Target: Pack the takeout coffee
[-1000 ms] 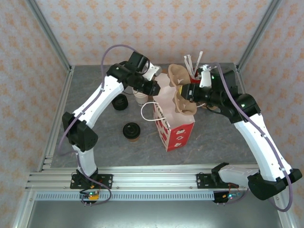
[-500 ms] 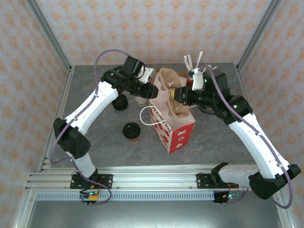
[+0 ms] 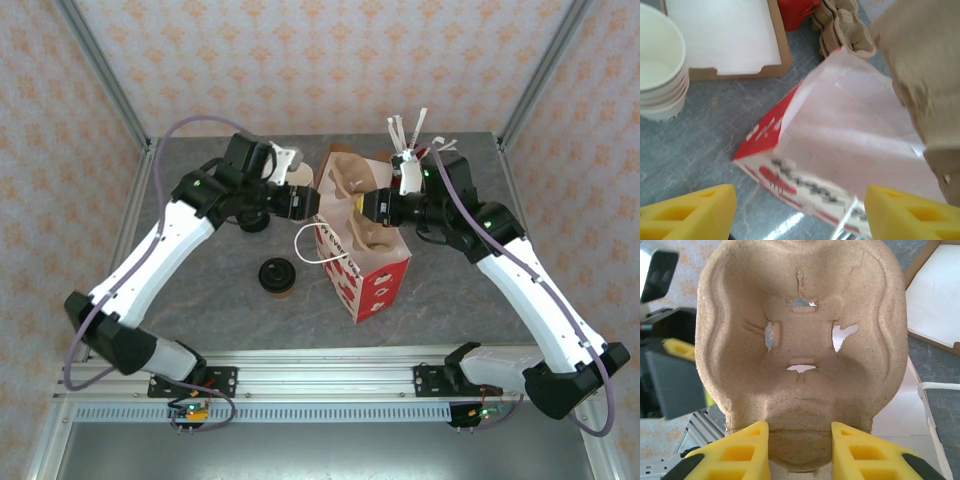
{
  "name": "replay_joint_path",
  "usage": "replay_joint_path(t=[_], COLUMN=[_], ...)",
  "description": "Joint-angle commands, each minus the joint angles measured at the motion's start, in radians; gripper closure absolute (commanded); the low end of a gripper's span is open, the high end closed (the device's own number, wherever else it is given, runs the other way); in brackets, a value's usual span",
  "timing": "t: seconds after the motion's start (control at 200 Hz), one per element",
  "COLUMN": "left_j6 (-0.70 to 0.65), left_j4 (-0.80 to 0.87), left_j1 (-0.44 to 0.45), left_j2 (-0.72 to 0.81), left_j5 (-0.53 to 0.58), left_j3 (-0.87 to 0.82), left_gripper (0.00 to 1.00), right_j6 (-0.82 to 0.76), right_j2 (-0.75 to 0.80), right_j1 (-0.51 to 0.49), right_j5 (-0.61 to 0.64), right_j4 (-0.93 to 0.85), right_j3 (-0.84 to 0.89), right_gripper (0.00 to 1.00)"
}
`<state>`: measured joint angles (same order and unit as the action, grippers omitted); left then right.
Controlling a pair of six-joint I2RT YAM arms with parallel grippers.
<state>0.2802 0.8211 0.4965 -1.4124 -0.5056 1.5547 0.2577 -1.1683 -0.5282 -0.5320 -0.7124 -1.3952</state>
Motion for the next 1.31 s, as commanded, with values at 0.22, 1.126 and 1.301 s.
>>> replay_joint_path(t=[0.22,1.126,1.301], left_j6=[0.144,0.148,0.146], left_j4=[-0.178,-0.174,-0.174], left_j1=[-0.002,0.0,-0.001], left_j2=[0.186,0.184,0.181], left_j5=[-0.159,-0.188,-0.183], left_j3=[-0.281,-0.329,-0.323], left_gripper=[0.37,1.0,1.0], right_j6=[-0.046,-0.111,-0.117], right_j2=[-0.011,-0.021,-0.022], right_j1=[-0.011,-0.029,-0.03], right_j5=[-0.001,0.003,0.011], right_j4=[0.016,-0.059,-0.074], right_j3=[0.012,0.031,0.039], right_gripper=[0.71,0.71,0.71])
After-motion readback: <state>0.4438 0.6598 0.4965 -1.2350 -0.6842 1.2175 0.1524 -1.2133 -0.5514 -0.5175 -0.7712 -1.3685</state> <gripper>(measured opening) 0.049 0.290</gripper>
